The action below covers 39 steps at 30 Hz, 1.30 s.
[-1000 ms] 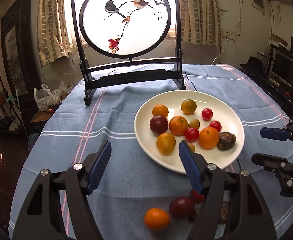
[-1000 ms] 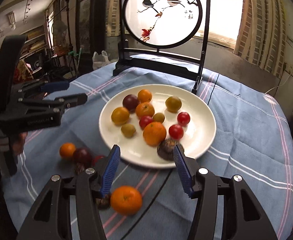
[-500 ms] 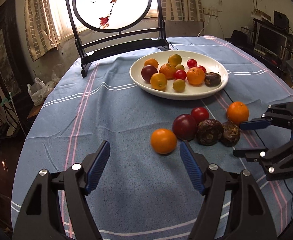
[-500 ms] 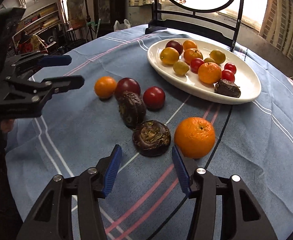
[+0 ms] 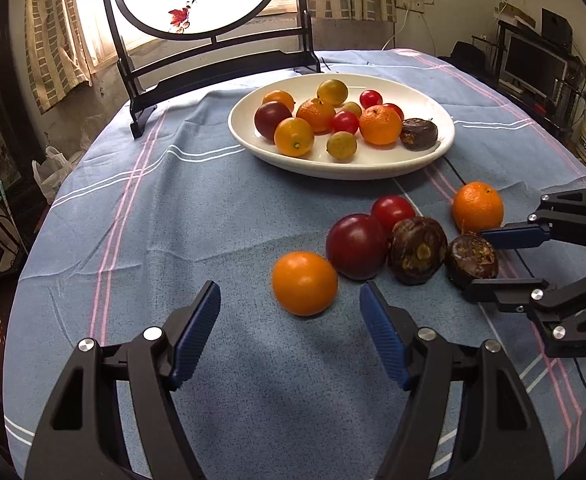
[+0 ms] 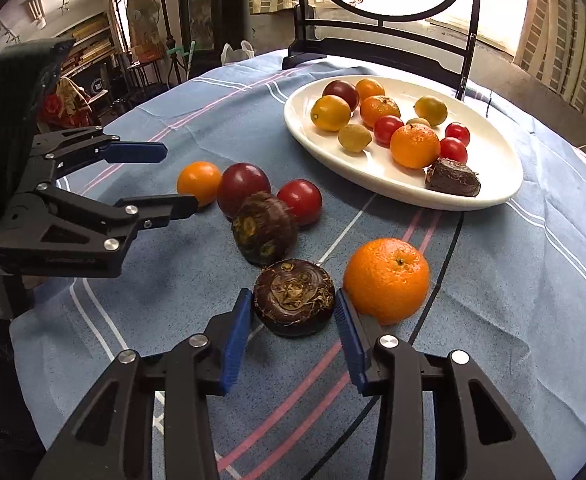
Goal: Organize fruits
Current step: 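Return to the pile and grasp an orange with the left tool, then grasp a dark brown fruit with the right tool while the left lifts the orange, then carry both fruits onto the white plate and open both tools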
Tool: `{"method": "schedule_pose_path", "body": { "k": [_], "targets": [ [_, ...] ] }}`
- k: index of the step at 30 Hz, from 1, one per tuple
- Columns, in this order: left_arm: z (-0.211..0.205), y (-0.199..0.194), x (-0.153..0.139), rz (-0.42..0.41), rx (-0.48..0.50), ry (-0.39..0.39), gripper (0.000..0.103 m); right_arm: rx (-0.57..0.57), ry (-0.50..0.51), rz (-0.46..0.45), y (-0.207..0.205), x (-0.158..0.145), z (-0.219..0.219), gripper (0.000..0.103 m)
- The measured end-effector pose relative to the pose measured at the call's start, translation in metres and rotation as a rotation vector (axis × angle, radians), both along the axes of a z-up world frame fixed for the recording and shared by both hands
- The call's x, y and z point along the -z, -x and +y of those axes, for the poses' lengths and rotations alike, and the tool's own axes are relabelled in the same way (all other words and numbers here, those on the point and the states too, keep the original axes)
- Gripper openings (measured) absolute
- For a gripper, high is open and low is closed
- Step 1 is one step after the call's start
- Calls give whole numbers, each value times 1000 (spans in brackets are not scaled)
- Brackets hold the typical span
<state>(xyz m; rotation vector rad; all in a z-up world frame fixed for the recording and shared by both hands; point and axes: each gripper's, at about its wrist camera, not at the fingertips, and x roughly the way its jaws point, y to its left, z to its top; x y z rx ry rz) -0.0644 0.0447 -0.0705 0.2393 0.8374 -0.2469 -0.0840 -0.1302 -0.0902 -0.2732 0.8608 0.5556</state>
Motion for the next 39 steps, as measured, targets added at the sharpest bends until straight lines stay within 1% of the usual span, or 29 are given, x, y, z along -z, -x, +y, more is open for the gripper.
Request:
{"method": "schedule_pose_path", "body": {
  "k": [4, 6, 8, 9, 10, 12, 17, 22, 27, 30, 34, 39],
  "targets": [
    [-1, -8, 3, 26, 12, 14, 70, -9, -8, 2, 4, -1, -5, 42],
    [-2, -12, 5, 49, 40, 35, 68, -7, -11, 4, 6, -1, -6, 42],
    [-2, -16, 9, 80, 44, 51, 59, -6, -10, 5, 7, -1, -7, 42],
    [-2, -18, 11, 96, 49, 58, 49, -5, -11, 6, 7, 0, -7, 42],
    [-2, -19, 13, 110, 53, 68, 42, -4, -9, 4, 7, 0, -7, 42],
    [-2, -21, 14, 112, 43, 68, 37, -6, -12, 7, 6, 0, -7, 42],
    [-3, -14, 9, 85, 34, 64, 37, -8, -13, 8, 7, 0, -8, 42],
    [-10, 8, -6, 43, 61, 61, 37, -19, -22, 11, 14, -3, -10, 42],
    [-27, 22, -24, -1, 106, 48, 37, -30, -25, -3, 18, -7, -9, 42],
    [-40, 18, -36, -38, 100, 43, 37, -15, -56, -36, 16, -20, -13, 42],
    [-56, 2, -50, -82, 59, 40, 37, 26, -91, -88, 6, -38, -21, 42],
    [-66, -21, -57, -89, 14, 50, 37, 86, -127, -120, -14, -52, -37, 42]
  ]
}}
